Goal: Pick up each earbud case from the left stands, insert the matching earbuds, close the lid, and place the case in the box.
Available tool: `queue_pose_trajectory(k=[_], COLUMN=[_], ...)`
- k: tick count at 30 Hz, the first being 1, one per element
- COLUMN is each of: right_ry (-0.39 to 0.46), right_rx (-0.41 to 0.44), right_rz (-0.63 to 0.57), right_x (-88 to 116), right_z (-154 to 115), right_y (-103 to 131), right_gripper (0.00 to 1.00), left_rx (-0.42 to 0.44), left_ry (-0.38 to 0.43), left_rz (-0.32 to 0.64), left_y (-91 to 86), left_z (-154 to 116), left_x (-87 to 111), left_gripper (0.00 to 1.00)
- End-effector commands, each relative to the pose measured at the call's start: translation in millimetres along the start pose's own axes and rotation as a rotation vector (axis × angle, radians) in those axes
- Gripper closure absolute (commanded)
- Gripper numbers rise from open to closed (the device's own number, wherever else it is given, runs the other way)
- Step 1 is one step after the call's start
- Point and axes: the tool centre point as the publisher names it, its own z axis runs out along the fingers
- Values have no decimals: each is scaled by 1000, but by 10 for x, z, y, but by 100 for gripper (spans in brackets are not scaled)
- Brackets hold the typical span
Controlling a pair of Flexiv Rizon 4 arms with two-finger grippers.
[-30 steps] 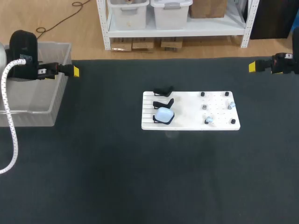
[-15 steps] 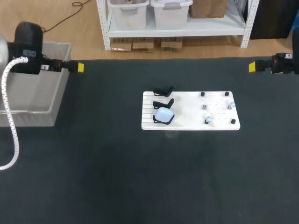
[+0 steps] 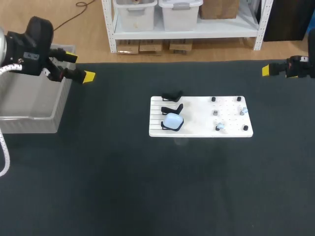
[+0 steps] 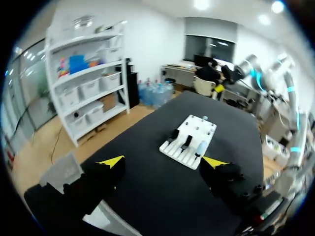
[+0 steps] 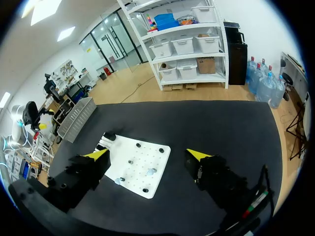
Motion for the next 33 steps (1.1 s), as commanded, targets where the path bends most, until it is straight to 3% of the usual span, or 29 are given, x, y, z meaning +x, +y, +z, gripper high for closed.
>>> queue_pose_trajectory(k=[1,6,12,21,33], right_ry=[0,0,0,0,0], right_rx=[0,0,0,0,0], right_rz=[0,0,0,0,0], right_x=[0,0,0,0,0], right_z=[0,0,0,0,0], right_y=[0,0,0,0,0], right_gripper=[0,0,0,0,0], left_rx=[174,260,300,368,430], left_ry=[-10,10,12,12,-4], left_rz=[222,318,411,413,431], left_y=[-49,-192,-324,-359,-566], left_z=[58,185,374,674,853], left_x=[-7,5,73,177,353], left_gripper=[0,0,0,0,0])
